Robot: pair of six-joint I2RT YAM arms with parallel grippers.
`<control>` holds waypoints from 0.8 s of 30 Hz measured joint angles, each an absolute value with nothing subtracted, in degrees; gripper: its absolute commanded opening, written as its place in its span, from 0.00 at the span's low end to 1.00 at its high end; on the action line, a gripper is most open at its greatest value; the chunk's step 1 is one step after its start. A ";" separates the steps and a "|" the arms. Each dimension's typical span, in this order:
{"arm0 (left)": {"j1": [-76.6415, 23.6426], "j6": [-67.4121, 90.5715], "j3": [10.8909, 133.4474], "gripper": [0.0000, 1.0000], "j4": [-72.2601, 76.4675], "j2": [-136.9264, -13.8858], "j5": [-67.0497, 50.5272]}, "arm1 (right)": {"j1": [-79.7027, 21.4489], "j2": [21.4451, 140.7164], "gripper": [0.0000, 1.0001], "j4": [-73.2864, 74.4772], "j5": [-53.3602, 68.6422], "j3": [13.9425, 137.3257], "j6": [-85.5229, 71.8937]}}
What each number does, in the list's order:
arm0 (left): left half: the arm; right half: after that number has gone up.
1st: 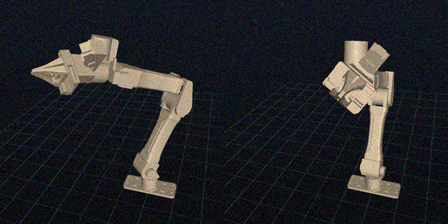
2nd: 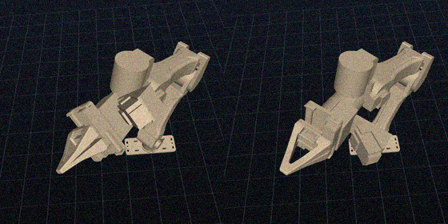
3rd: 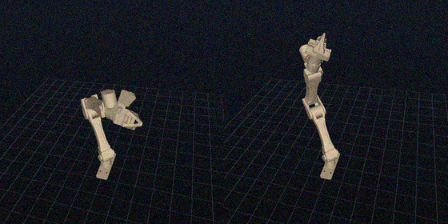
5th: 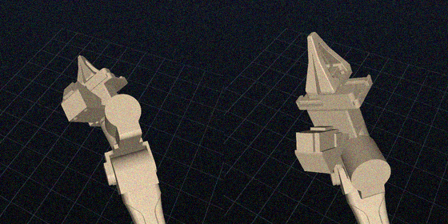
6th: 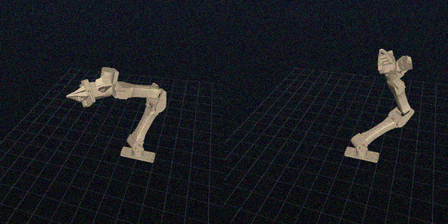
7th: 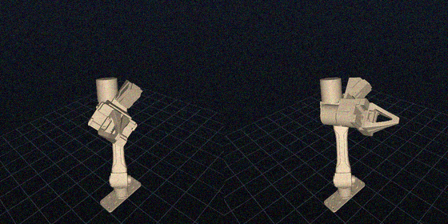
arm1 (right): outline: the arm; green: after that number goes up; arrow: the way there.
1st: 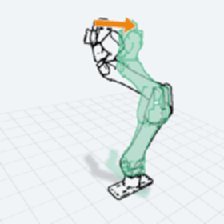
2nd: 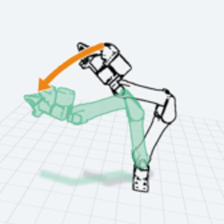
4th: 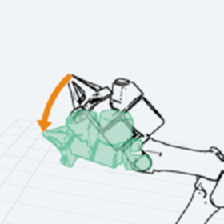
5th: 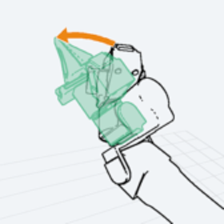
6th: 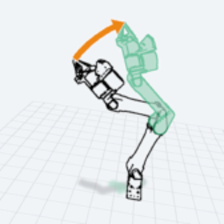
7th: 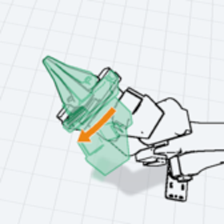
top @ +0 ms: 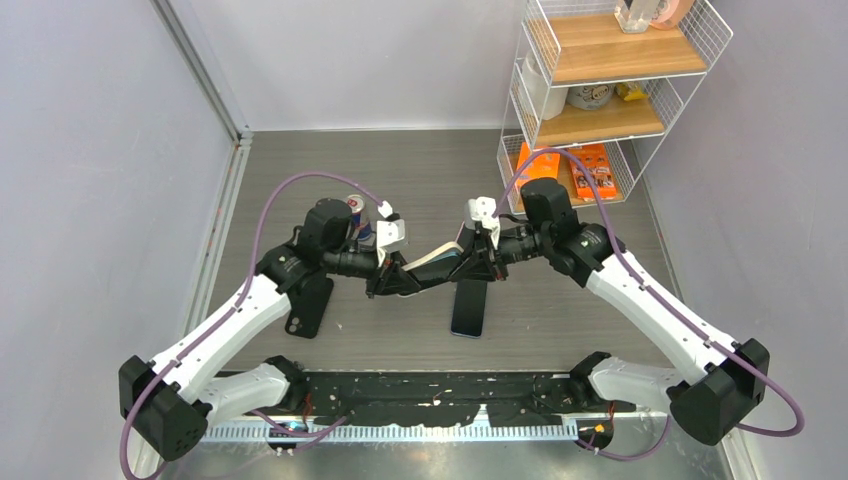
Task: Take the phone out of the phone case
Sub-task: Remove the phone case from the phone.
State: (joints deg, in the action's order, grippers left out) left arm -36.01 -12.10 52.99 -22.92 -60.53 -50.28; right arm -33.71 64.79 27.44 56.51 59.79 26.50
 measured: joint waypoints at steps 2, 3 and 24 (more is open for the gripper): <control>-36.01 -11.77 52.64 0.06 -22.50 -60.53 -49.93 | -33.71 64.88 0.05 27.64 55.99 59.79 26.35; -36.03 -11.68 52.56 0.08 -22.31 -60.53 -49.84 | -33.71 64.77 0.05 27.83 55.70 59.79 26.39; -37.28 -9.17 55.29 0.84 -14.74 -58.13 -53.49 | -33.63 61.32 0.05 32.93 51.03 58.48 30.98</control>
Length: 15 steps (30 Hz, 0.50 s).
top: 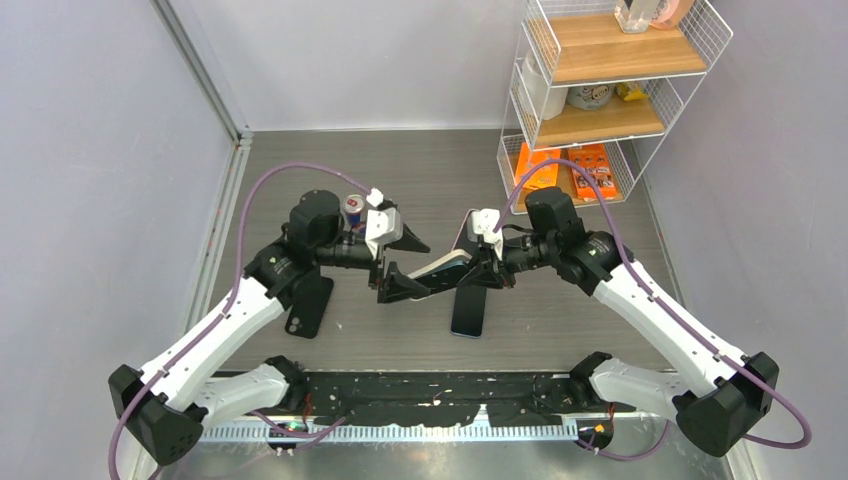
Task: Take the phone out of the phone case
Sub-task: Remove the phone case from the phone.
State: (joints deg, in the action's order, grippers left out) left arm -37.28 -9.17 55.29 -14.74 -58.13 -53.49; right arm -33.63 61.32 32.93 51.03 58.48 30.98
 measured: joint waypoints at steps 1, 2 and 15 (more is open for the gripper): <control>-37.28 -7.97 56.14 0.84 -14.63 -58.41 -53.23 | -33.63 61.32 0.05 33.06 50.85 58.33 31.14; -37.30 -6.81 57.19 0.83 -14.55 -58.85 -52.80 | -33.63 61.32 0.05 33.10 50.74 58.15 31.22; -38.61 7.09 66.11 0.73 -13.54 -69.71 -45.76 | -33.63 61.32 0.05 33.15 50.39 58.02 31.33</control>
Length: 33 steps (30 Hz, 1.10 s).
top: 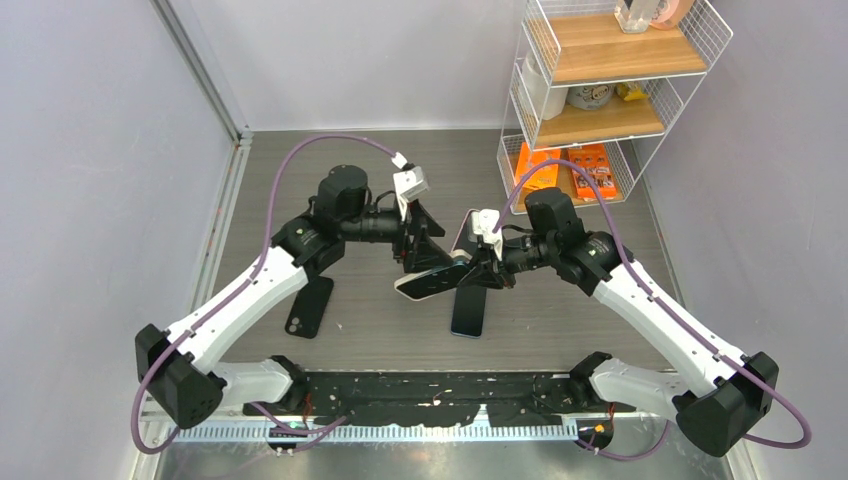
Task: Take the phone out of the phone case
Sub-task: Remove the phone case from the phone.
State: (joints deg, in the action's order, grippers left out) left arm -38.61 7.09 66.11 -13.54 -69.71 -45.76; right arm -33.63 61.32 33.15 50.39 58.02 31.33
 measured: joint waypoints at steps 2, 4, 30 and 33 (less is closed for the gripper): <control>-39.33 8.16 66.37 0.72 -13.54 -70.78 -44.40 | -33.63 61.32 0.05 33.15 50.37 57.98 31.35; -39.81 8.95 66.43 0.71 -13.52 -71.33 -43.44 | -33.63 61.34 0.05 33.28 50.19 57.93 31.35; -44.16 5.28 66.48 0.66 -14.61 -74.00 -33.87 | -33.43 61.39 0.05 35.92 48.60 57.21 31.77; -44.66 3.95 66.48 0.59 -14.92 -74.24 -33.45 | -33.43 61.39 0.05 36.18 48.53 57.21 31.57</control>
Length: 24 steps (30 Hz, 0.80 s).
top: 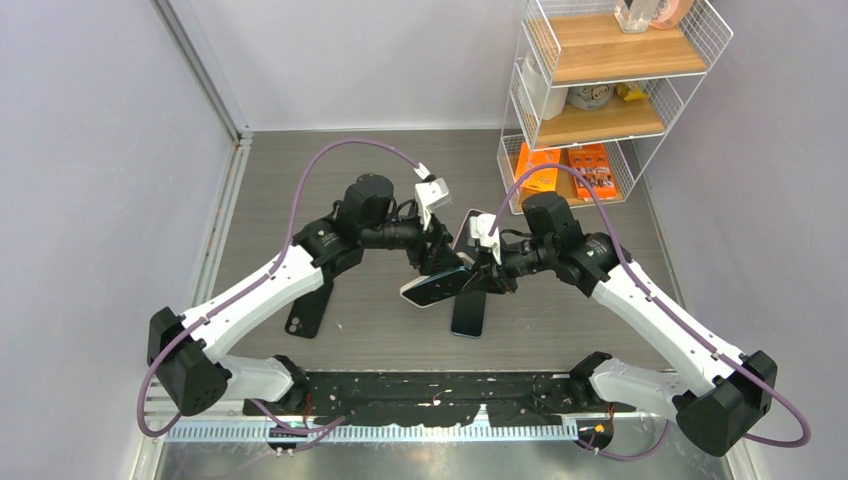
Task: Take the phone out of the phone case
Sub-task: Remove the phone case from the phone.
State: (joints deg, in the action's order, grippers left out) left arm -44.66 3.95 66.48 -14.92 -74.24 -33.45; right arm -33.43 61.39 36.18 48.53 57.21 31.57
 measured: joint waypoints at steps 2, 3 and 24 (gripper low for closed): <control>-44.93 3.46 66.48 0.51 -15.09 -74.52 -33.61 | -33.41 61.39 0.05 36.29 48.40 57.21 31.46; -45.06 3.16 66.48 0.49 -15.22 -74.74 -33.78 | -33.41 61.39 0.05 36.32 48.27 57.21 31.35; -41.36 9.78 56.86 0.00 -6.28 -75.57 -36.23 | -30.59 59.05 0.05 37.45 47.40 55.13 29.98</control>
State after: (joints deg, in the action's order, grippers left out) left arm -41.36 9.78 56.86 -6.28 -75.57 -36.23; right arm -30.59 59.05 37.45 47.40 55.13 29.98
